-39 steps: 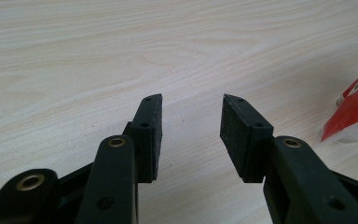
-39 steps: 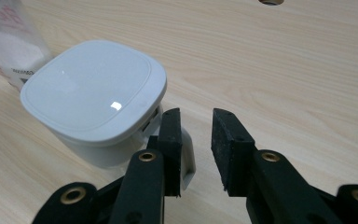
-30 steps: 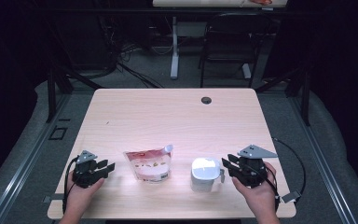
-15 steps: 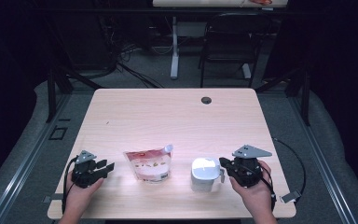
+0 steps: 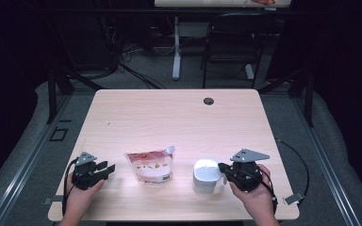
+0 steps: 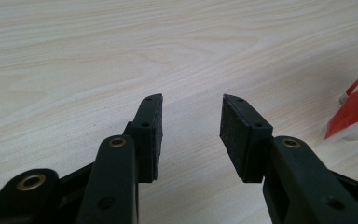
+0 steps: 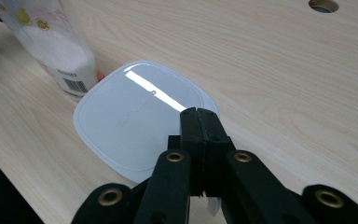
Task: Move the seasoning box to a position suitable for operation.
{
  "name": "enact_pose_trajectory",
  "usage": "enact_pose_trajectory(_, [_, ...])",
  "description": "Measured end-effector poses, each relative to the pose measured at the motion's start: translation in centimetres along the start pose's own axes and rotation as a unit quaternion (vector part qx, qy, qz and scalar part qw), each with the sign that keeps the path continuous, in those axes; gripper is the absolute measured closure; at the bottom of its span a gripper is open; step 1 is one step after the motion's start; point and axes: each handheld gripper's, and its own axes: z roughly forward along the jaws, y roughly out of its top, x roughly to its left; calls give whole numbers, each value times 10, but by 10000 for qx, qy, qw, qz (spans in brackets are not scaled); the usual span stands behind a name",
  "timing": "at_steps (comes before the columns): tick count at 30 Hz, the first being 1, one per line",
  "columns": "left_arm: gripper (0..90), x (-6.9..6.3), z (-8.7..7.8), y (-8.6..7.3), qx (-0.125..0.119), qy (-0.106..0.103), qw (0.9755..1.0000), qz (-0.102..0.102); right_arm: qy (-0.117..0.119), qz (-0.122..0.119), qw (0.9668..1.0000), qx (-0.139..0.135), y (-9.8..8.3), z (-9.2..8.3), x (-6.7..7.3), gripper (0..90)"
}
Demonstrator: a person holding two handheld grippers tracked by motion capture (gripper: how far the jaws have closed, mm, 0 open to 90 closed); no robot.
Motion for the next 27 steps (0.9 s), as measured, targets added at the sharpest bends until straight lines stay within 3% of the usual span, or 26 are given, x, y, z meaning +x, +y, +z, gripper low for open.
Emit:
enact_pose_trajectory(16, [591,0,0,0,1,-21,10000,-6,-19,1,10000,-44,-2,0,-1,900])
enact_pose_trajectory(27, [591,1,-1,0,41,-27,10000,-1,111,208,9997,-115,-6,-1,-7,900])
